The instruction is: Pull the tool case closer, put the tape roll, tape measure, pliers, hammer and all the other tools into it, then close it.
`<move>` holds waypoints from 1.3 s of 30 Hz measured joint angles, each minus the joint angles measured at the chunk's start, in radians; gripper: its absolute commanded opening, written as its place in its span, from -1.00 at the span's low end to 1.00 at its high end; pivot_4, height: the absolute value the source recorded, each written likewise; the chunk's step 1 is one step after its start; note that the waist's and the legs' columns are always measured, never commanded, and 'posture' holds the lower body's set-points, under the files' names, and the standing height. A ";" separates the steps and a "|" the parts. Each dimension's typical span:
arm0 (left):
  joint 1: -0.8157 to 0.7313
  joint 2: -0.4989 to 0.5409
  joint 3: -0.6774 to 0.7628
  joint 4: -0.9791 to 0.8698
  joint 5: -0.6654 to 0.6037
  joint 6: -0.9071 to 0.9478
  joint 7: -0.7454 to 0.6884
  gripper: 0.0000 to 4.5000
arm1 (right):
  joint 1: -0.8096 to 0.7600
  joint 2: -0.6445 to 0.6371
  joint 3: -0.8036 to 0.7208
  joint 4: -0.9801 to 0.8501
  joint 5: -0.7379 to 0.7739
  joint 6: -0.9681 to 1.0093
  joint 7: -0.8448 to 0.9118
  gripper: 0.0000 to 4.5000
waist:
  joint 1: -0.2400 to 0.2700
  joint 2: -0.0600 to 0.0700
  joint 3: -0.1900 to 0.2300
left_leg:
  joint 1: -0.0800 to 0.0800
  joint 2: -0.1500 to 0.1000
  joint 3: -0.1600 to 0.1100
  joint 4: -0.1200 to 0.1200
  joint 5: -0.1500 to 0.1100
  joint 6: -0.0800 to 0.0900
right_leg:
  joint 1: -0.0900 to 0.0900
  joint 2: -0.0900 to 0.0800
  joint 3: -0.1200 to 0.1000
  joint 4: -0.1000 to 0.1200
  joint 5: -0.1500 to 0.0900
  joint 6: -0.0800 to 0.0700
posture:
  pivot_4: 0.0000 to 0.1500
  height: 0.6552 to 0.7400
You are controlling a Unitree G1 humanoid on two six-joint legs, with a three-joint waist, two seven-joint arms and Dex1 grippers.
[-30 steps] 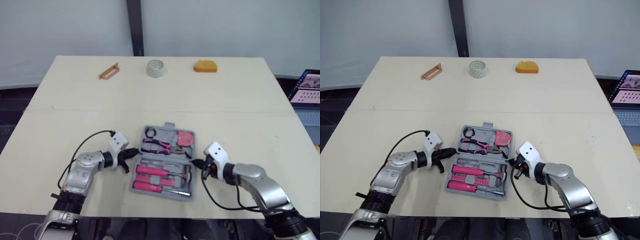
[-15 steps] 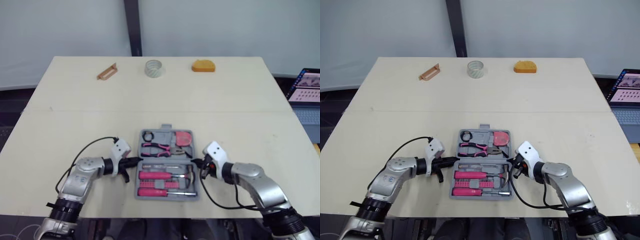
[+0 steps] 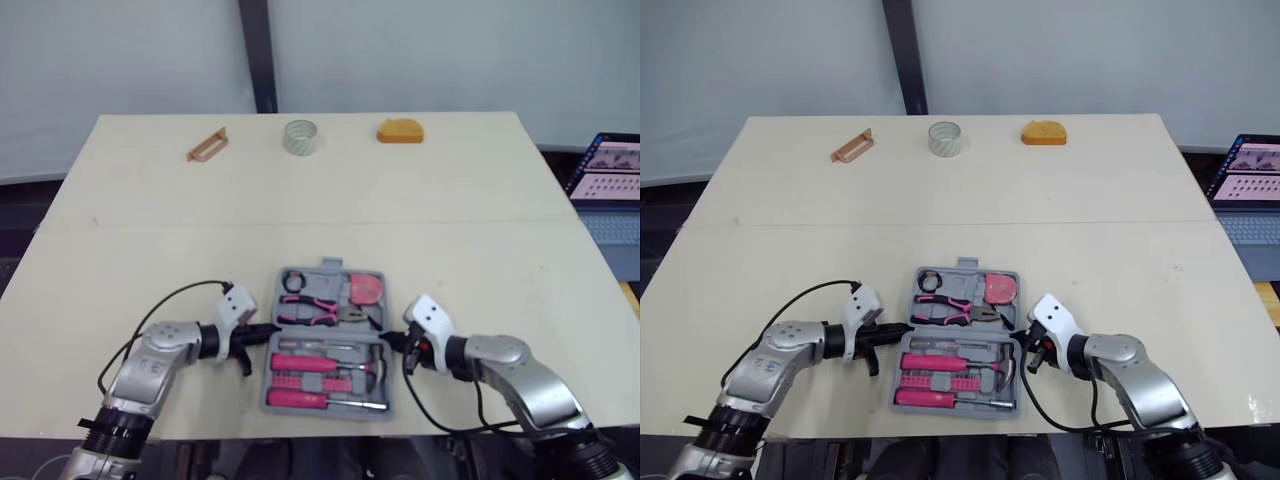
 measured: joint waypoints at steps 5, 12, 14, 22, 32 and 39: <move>0.020 0.018 -0.009 -0.025 -0.019 0.021 -0.008 -0.98 | 0.001 -0.002 0.000 -0.001 0.000 0.002 0.002 -1.00 | 0.000 0.000 0.000 | 0.000 0.000 0.000 0.000 0.000 0.000 | 0.000 0.000 0.000 0.000 0.000 0.000 | 1.00 1.00; 0.020 0.025 -0.012 -0.027 -0.023 0.023 -0.009 -0.98 | 0.013 -0.008 0.001 -0.022 0.005 0.019 0.002 -1.00 | 0.000 0.000 0.000 | 0.000 0.000 0.000 0.000 0.000 0.000 | 0.000 0.000 0.000 0.000 0.000 0.000 | 1.00 1.00; 0.020 0.026 -0.015 -0.028 -0.024 0.023 -0.009 -0.98 | 0.020 -0.014 0.000 -0.029 0.010 0.022 0.003 -1.00 | 0.001 0.000 0.000 | 0.000 0.000 0.000 0.000 0.000 0.000 | 0.000 0.000 0.000 0.000 0.000 0.000 | 1.00 1.00; 0.024 0.030 -0.018 -0.032 -0.026 0.023 -0.009 -0.98 | 0.038 -0.026 0.000 -0.047 0.024 0.030 0.008 -1.00 | 0.001 0.000 0.000 | 0.000 0.000 0.000 0.000 0.000 0.000 | 0.000 0.000 0.000 -0.001 0.000 0.000 | 1.00 1.00; 0.036 0.035 -0.018 -0.045 -0.026 0.025 -0.009 -0.98 | 0.038 -0.027 0.000 -0.053 0.026 0.040 0.008 -1.00 | 0.001 0.000 0.000 | 0.000 0.000 0.000 0.000 0.000 0.000 | 0.000 0.000 0.000 -0.001 0.000 0.000 | 1.00 1.00; 0.037 0.035 -0.018 -0.046 -0.026 0.024 -0.010 -0.98 | 0.039 -0.027 0.000 -0.053 0.030 0.042 0.008 -1.00 | 0.001 0.000 0.000 | 0.000 0.000 0.000 0.000 0.000 0.000 | 0.000 0.000 0.000 -0.001 0.000 0.000 | 1.00 1.00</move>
